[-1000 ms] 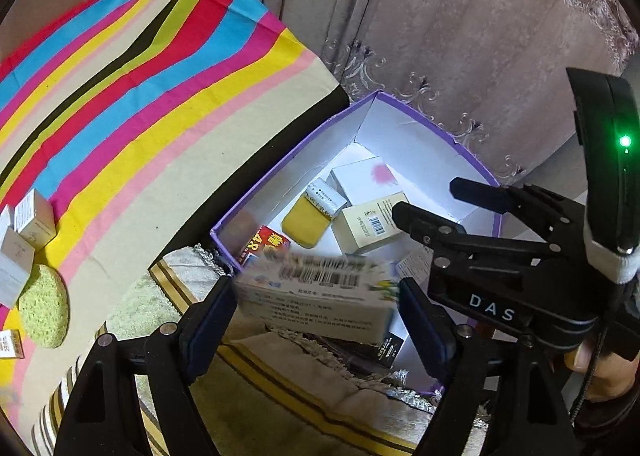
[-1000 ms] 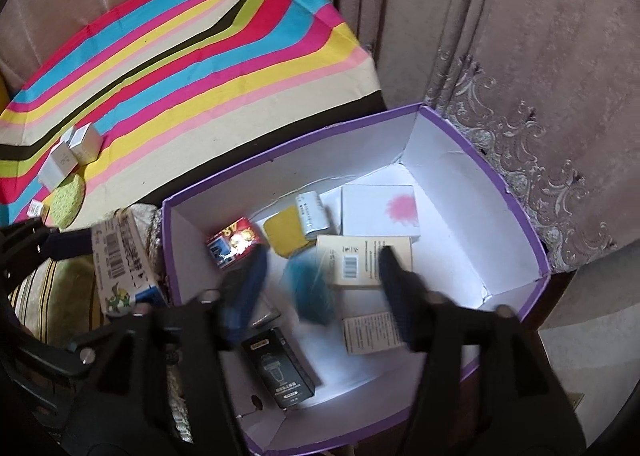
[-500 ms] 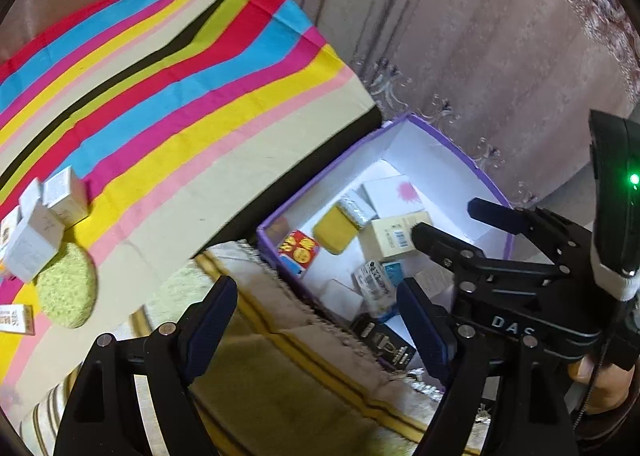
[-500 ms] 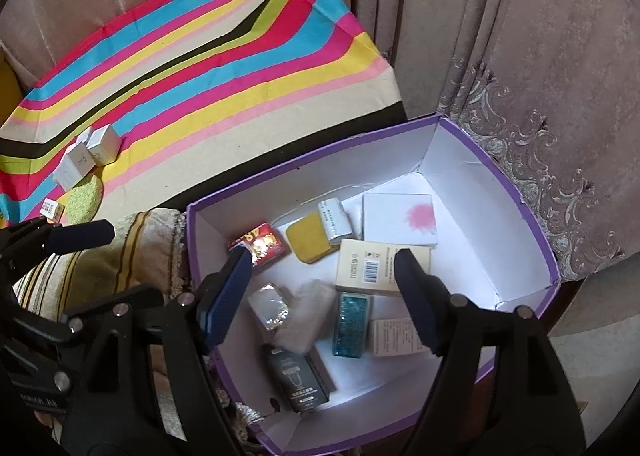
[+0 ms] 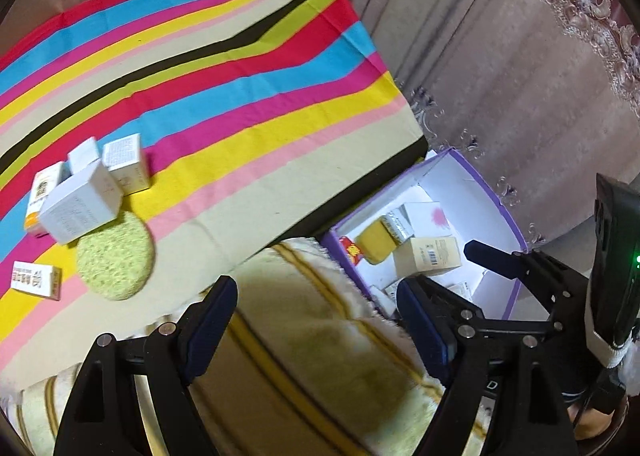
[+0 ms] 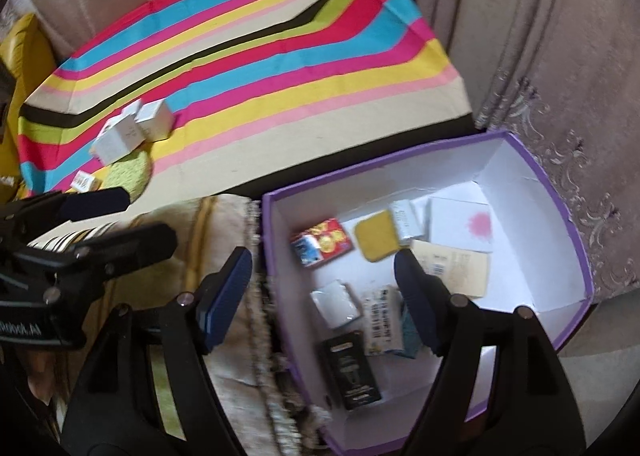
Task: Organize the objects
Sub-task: 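Move both grippers back over the remaining boxes on the cloth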
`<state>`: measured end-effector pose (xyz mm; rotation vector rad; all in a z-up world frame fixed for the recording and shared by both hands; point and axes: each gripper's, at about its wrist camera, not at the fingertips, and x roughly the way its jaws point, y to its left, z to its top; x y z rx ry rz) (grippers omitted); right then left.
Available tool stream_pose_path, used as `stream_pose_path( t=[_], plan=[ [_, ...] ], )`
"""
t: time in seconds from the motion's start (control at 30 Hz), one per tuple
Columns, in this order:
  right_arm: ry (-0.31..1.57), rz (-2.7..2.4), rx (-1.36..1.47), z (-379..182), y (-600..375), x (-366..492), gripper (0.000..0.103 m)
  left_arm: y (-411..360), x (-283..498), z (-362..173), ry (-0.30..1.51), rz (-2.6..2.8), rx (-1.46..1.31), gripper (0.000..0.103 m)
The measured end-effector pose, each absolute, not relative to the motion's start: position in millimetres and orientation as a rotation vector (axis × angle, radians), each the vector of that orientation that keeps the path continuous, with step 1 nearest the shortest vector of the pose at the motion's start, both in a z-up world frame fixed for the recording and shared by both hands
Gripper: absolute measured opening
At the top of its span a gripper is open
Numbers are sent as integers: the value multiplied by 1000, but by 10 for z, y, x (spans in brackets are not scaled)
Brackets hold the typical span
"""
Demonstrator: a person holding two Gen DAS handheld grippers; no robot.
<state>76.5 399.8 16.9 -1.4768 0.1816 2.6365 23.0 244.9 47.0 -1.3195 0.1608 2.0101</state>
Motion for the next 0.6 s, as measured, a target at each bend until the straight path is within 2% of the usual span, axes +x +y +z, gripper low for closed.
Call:
stream_pose_path(
  t=[0.6],
  plan=[
    [90, 2727, -1562, 146, 3424, 541, 77, 1283, -136, 408, 31, 2203, -1416, 83]
  ],
)
